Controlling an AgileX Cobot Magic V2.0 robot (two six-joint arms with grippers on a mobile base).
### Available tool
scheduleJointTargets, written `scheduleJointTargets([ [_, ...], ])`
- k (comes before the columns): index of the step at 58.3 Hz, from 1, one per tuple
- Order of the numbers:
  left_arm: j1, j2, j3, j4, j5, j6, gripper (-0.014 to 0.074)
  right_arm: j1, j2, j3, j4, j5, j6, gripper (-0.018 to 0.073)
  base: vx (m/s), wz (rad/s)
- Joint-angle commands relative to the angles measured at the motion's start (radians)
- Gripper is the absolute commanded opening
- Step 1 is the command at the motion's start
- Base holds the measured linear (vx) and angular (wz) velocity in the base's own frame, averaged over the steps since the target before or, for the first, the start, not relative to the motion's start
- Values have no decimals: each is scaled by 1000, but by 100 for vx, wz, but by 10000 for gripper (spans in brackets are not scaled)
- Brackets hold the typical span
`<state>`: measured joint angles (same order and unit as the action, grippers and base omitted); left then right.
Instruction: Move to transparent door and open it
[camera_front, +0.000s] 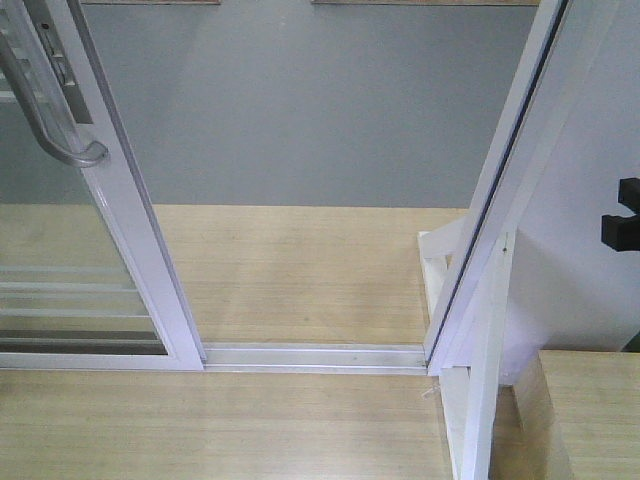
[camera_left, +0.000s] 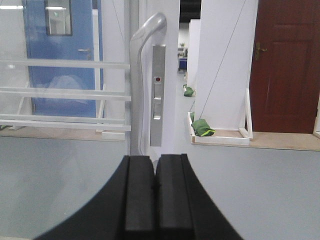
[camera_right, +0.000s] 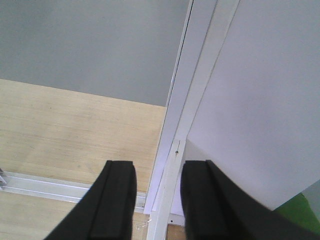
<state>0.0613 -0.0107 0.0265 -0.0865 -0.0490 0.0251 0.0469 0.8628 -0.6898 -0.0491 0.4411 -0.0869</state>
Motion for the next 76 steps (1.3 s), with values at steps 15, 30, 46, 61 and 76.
scheduleJointTargets([
  [15, -45, -13, 25, 23, -71, -9, -7, -7, -10, -30, -8, -60, 1, 323, 0, 0],
  [30, -45, -13, 25, 23, -71, -9, -7, -7, -10, -30, -8, -60, 1, 323, 0, 0],
  [46, -45, -13, 25, 23, -71, -9, -7, -7, -10, -30, -8, -60, 1, 323, 0, 0],
  [61, -45, -13, 25, 23, -71, -9, -7, -6, -97, -1, -100, -88, 14, 263, 0, 0],
  [76, -45, -13, 25, 23, -71, -9, -7, -6, -360, 290, -109, -504, 73, -12, 0, 0],
])
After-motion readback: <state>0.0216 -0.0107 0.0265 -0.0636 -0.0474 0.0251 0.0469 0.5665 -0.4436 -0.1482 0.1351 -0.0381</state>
